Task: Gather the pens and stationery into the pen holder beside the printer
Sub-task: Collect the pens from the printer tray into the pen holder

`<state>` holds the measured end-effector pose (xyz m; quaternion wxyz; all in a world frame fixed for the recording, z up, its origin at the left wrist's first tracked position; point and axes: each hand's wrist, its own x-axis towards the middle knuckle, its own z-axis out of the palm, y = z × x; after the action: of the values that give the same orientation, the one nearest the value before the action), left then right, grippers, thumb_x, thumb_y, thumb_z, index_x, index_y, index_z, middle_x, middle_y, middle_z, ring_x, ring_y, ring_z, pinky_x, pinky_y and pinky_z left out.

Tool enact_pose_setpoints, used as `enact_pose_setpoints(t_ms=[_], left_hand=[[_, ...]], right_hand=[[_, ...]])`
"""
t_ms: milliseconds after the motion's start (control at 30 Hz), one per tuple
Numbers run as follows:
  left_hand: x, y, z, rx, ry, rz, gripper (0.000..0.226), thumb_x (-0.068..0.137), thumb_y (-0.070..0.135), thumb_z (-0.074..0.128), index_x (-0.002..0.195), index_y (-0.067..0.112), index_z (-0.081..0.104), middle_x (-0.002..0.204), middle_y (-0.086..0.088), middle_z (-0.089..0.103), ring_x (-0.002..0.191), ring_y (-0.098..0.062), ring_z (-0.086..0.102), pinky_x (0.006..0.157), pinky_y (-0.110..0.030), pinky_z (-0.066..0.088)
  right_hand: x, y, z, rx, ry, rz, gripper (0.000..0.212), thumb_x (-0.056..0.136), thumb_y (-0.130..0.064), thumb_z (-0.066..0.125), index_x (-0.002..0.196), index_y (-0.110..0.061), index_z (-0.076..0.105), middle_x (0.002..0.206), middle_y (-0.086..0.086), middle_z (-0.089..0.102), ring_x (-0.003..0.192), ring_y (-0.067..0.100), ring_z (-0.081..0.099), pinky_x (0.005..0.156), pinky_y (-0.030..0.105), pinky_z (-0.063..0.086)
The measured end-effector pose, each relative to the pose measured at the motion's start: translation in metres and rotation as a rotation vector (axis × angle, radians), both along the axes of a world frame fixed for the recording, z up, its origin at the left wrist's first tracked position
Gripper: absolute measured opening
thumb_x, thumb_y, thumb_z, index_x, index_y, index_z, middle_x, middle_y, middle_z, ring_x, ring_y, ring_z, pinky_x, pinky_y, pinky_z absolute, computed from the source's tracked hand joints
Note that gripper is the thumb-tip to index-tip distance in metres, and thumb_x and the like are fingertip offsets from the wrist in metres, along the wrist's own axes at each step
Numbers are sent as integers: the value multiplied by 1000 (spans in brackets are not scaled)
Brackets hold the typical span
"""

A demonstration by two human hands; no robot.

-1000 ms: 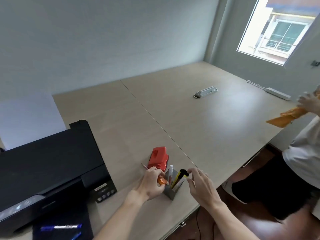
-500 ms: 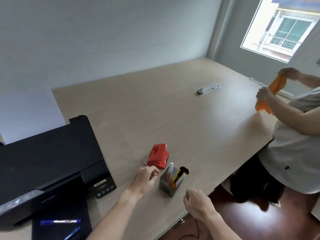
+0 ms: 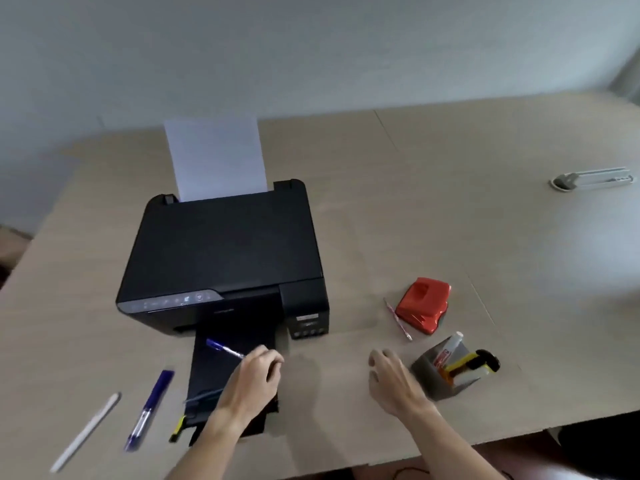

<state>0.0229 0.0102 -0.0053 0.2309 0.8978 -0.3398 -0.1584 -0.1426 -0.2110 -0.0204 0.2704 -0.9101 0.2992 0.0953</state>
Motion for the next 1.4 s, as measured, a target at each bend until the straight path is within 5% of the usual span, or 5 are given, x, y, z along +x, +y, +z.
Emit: enact_pose_setpoints(t_ms=[200,433,633,1033,1400], left_hand=[[11,54,3,76,-81,140,22,82,23,65,104,24,63,99,8,58,86,-7,58,77,-16,49],[9,88,-12,176,-117,174,14,81,27,66,93,23,60,91,7,60,84,-13,59,74,-26,53],[14,82,-18,194,-195,94,6,90,28,62,93,25,57,90,8,61,78,-10,54,70,-24,49],[-6,44,-3,176,-123,-17,14,102,23,37,111,24,48,96,3,60,67,-23,63,57,-34,53],[-30,-22,17,86,22,-154,19,91,22,40,89,21,58,89,4,53,76,-16,58,69,-32,51]], right_hand=[[50,-24,-11,-190,102,-130,38,76,2,48,114,-3,48,118,21,43,108,40,42,92,48,42],[58,-33,-27,-258,247,-201,38,78,5,46,115,-1,43,120,25,50,110,42,47,93,46,42],[56,-24,-35,-267,151,-318,51,76,9,54,123,1,38,117,27,42,106,42,40,92,51,40],[42,-10,-30,-182,169,-230,28,82,11,49,108,-1,48,108,21,57,99,38,52,81,44,45],[1,21,13,-46,-547,-245,11,95,-12,48,86,-19,47,80,-2,48,68,13,46,64,25,37]])
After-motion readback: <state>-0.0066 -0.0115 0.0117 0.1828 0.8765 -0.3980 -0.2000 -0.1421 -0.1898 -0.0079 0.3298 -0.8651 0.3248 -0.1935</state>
